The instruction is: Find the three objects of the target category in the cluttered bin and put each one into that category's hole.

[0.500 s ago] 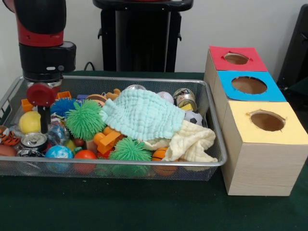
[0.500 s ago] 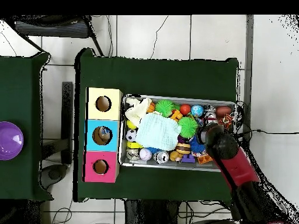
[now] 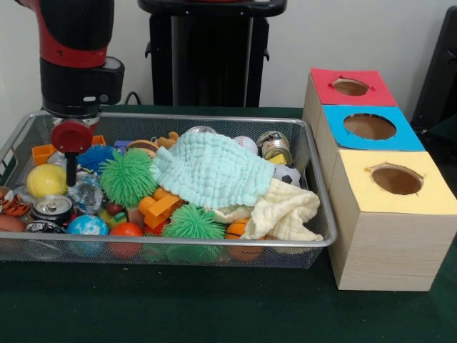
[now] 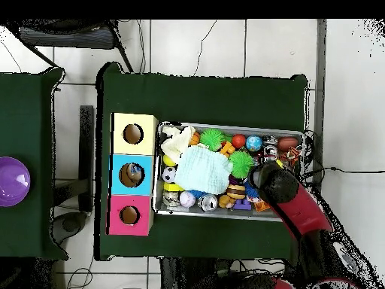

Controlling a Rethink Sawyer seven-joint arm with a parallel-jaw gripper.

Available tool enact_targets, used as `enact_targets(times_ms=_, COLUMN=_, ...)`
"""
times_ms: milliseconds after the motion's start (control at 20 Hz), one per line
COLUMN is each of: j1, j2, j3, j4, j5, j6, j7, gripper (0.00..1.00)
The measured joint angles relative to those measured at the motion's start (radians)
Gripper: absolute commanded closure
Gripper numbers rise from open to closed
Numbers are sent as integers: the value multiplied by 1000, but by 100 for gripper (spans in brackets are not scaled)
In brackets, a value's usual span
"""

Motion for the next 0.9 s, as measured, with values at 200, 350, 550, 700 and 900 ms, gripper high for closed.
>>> enact_targets(times_ms=200, j1=23, j2=5, j3=-26, j4=-16, j5=-8, j6=8, j7=0, gripper=100)
enact_targets(times_ms=350, j1=24, j2=9, j3=-36, j4=-16, j5=-8, j6=8, j7=0, gripper=100)
enact_targets(times_ms=550, j1=24, j2=18, j3=-41, j4=-18, j5=-8, j6=8, j7=0, gripper=100)
enact_targets(times_ms=700, j1=24, j2=25, j3=-41, j4=-21, j5=-8, j6=8, j7=0, gripper=100)
enact_targets(times_ms=900, j1=20, j2=27, j3=-39, j4=-22, j5=-8, j6=8, j7=0, gripper=100)
